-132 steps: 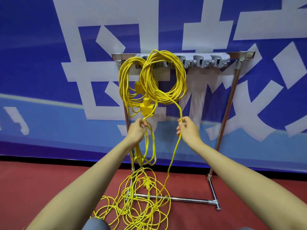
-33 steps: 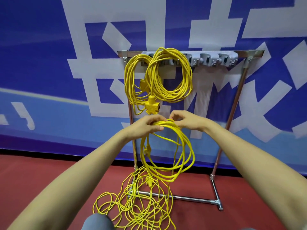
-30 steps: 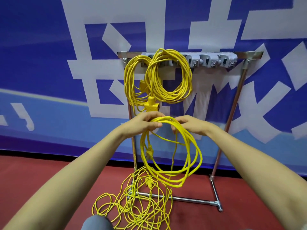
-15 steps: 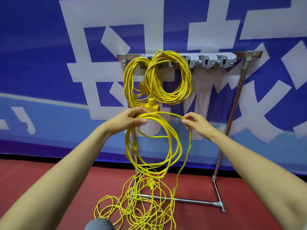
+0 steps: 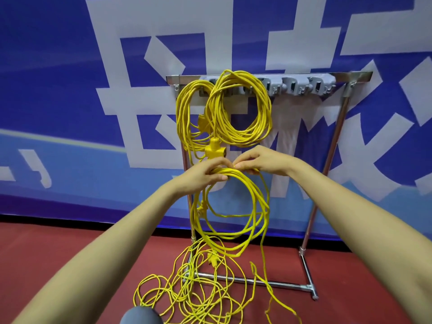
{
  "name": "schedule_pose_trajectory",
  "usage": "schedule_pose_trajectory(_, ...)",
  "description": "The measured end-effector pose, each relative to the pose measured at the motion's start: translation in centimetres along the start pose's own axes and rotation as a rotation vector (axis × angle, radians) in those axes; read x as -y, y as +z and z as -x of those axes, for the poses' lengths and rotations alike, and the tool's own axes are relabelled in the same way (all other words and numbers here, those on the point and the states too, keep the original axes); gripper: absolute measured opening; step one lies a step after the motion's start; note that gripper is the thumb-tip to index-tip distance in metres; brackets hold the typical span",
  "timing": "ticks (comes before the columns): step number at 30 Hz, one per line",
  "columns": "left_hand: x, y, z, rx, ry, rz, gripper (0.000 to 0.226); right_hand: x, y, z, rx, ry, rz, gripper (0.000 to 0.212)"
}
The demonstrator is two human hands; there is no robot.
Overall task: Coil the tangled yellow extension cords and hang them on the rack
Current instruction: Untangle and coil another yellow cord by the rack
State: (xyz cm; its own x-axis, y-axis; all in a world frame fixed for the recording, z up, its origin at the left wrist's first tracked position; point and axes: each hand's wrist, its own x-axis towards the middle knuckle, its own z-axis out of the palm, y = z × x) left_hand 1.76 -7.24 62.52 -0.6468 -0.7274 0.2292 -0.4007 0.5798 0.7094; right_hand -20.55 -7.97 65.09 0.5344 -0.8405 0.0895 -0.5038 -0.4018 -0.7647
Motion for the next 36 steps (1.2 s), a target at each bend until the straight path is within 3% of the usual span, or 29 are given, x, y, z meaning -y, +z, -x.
schedule_pose_trajectory(7,-1.0,-0.4,0.1,-0.009,-0.002,0.207,0.027,-1.2,0.5,0.4,-0.05,0.046,0.05,0.059)
schedule_pose_trajectory(11,-2.4,-1.3,0.3,0.058,0.04,0.25,0.024,-3.1,1.9,0.6,-0.076,0.169,-0.146,0.081)
schedule_pose_trajectory(19,-3.2,-3.5,1.0,0.087,0.034,0.287,0.02,-5.3,2.5,1.5,0.055,0.32,-0.475,0.066)
schedule_pose_trajectory(24,-0.9,-3.7,1.6,0.1,-0.043,0.292,0.015,-6.1,1.3,2.0,0.021,0.363,-0.368,0.038)
schedule_pose_trajectory(27,0.7,-3.7,2.1,0.069,-0.076,0.277,0.014,-5.7,-0.5,2.4,-0.097,0.276,-0.447,0.009)
schedule_pose_trajectory(36,1.5,-1.4,0.0,-0.018,-0.11,0.056,0.012,-0.9,0.1,1.1,-0.175,0.056,-0.163,0.012)
